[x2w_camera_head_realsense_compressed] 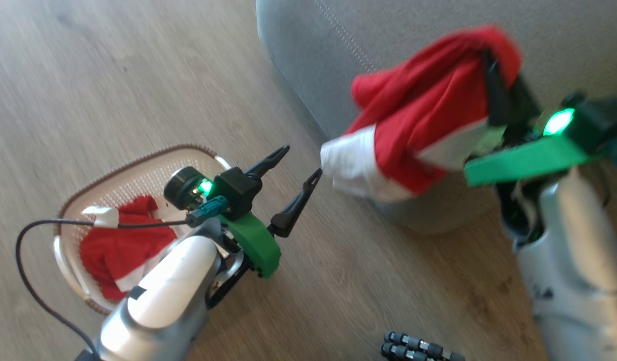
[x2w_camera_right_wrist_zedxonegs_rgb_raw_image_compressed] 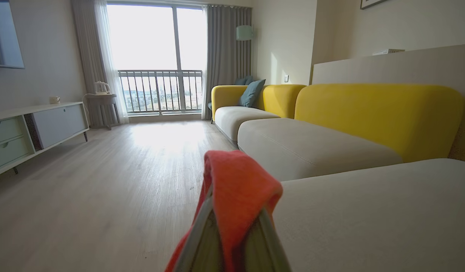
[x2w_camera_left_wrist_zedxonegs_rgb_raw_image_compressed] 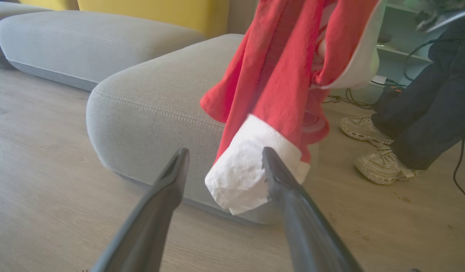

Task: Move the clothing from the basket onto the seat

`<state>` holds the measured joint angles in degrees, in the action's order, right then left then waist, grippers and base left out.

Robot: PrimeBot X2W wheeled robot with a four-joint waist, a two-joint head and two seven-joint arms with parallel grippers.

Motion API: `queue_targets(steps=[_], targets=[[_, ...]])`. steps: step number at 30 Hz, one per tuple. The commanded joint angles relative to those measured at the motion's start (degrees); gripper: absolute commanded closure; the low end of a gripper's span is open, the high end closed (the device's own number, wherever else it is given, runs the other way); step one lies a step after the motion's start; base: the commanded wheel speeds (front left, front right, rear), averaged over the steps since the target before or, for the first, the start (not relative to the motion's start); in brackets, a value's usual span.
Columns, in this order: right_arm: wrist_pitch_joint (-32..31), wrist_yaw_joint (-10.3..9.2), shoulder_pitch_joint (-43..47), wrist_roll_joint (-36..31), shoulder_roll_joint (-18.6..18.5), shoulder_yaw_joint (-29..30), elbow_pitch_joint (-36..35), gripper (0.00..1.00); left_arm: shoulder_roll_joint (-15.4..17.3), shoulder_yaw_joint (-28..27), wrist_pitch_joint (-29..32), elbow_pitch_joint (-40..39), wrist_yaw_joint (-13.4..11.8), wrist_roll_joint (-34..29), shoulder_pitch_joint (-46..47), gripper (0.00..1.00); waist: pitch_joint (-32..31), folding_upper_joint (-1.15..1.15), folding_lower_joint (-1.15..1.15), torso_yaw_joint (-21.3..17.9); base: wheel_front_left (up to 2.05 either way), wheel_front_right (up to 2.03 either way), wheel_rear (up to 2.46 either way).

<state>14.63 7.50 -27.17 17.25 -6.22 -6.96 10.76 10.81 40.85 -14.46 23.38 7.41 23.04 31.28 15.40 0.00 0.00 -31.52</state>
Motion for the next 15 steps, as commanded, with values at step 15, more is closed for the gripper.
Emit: queue_targets(steps=[15], targets=[[0.4,-0.01,-22.6,-4.1,-11.2,9.9,6.2,1.00,4.9,1.4,-0.5,-3.1,0.1,-1.3,3.5,0.00,13.6,0.00,0.00,5.3,0.00,0.00,0.00]])
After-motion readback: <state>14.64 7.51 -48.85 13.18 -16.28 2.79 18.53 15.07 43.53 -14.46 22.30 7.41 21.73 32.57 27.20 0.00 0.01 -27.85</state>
